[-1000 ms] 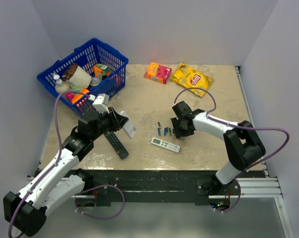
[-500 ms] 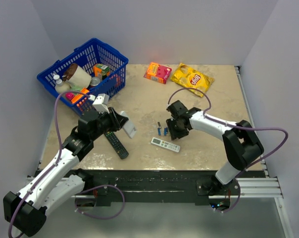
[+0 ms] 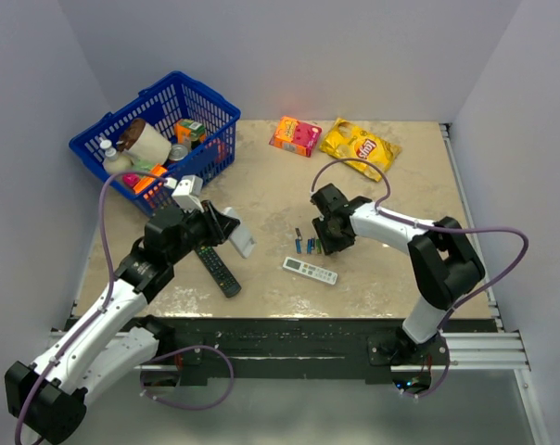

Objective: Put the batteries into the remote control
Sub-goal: Move the battery cover to the center of the board, then pick up the battery from the center of the board.

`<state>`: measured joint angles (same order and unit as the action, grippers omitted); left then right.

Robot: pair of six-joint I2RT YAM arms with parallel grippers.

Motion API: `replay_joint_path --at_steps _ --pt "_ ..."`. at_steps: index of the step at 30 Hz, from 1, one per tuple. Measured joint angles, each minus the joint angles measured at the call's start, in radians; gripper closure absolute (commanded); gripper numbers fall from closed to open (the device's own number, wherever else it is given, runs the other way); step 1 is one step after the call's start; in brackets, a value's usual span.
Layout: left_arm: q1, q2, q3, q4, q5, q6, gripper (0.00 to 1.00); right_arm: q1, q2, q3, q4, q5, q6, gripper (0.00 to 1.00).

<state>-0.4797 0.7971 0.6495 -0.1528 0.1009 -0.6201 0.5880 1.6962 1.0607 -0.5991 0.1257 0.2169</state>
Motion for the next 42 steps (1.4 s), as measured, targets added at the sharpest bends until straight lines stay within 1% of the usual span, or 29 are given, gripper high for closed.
replay_joint_path --at_steps 3,26,42 --pt "0.000 -0.006 0.002 -0.002 0.000 0.000 1.00 0.000 0.024 -0.003 0.013 0.014 -0.002 0.62" --pt "0.000 -0.015 0.003 -0.014 -0.001 0.000 1.00 0.000 0.025 0.004 0.021 0.042 0.000 0.65" --pt "0.000 -0.016 0.004 -0.015 -0.001 0.000 1.00 -0.001 0.044 -0.010 0.055 0.043 0.019 0.70"
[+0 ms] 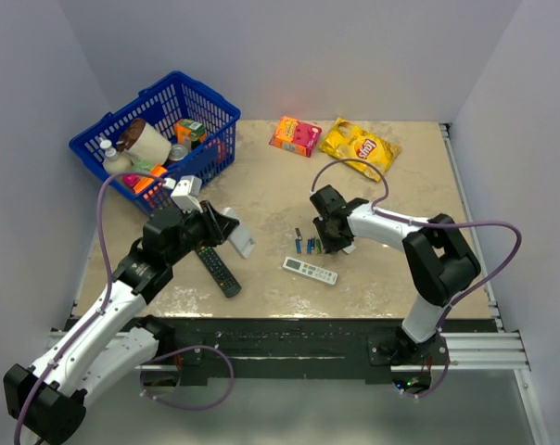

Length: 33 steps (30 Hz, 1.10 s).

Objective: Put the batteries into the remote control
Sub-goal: Pick up the battery from the center of the board.

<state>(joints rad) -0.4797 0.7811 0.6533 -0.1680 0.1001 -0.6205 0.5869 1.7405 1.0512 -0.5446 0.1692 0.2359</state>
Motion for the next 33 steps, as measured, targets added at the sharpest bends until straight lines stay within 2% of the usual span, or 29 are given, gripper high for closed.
replay_joint_path --at_steps 13,21,33 --pt "0.000 0.000 0.010 -0.007 0.000 0.000 1.00 -0.005 -0.019 -0.012 -0.015 0.010 0.017 0.71" --pt "0.000 -0.001 0.011 -0.008 0.000 0.000 1.00 -0.049 -0.021 0.000 -0.037 0.031 0.018 0.73" --pt "0.000 0.000 0.011 -0.007 0.001 -0.014 1.00 -0.058 -0.026 0.045 -0.018 -0.034 0.053 0.69"
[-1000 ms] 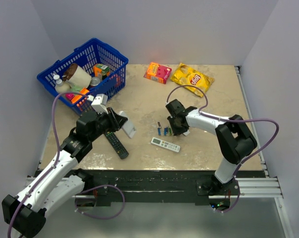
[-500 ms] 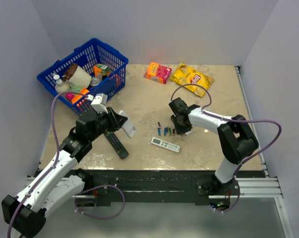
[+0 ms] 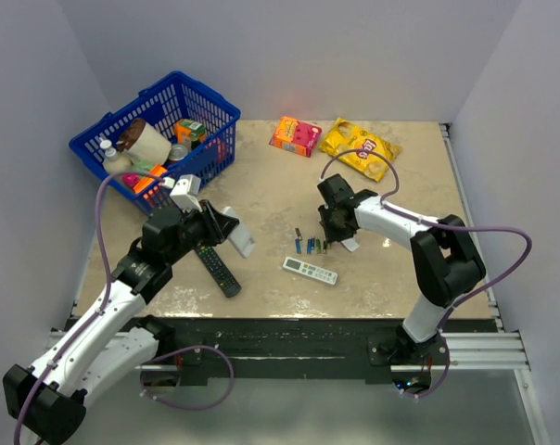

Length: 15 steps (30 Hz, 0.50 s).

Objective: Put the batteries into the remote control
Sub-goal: Pick up the battery from the center of the board.

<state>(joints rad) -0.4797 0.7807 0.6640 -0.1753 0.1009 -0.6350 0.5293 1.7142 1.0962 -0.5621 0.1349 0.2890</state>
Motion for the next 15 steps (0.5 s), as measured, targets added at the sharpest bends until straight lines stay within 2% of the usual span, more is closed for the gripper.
replay_joint_path --at_steps 15 --pt "0.000 0.000 0.000 0.000 0.000 -0.001 1.00 0.000 0.005 0.017 0.046 0.004 0.088 0.72"
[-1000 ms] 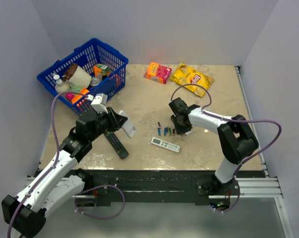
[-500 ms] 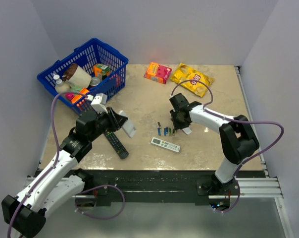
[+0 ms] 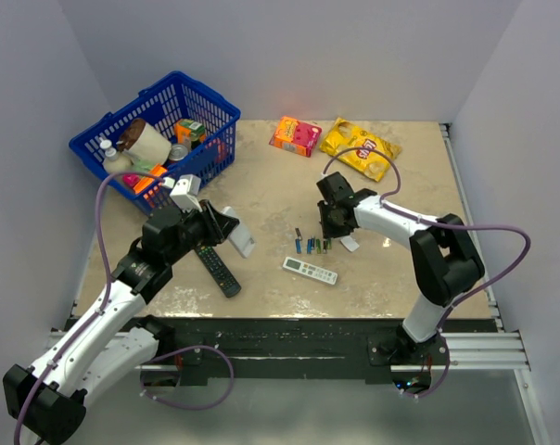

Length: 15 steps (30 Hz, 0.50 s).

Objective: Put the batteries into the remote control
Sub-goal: Pick up the battery from the center of the board.

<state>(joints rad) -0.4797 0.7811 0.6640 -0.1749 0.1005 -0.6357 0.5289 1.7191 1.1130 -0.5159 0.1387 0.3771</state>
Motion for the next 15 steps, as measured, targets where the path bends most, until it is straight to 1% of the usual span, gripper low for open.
replay_joint_path --at_steps 10,15 --pt "0.000 0.000 0.000 0.000 0.000 0.000 1.00 0.000 0.040 -0.019 0.016 0.002 0.008 0.79" --pt "0.000 0.000 0.000 0.000 0.000 0.000 1.00 0.000 0.042 -0.024 0.016 0.002 0.007 0.79"
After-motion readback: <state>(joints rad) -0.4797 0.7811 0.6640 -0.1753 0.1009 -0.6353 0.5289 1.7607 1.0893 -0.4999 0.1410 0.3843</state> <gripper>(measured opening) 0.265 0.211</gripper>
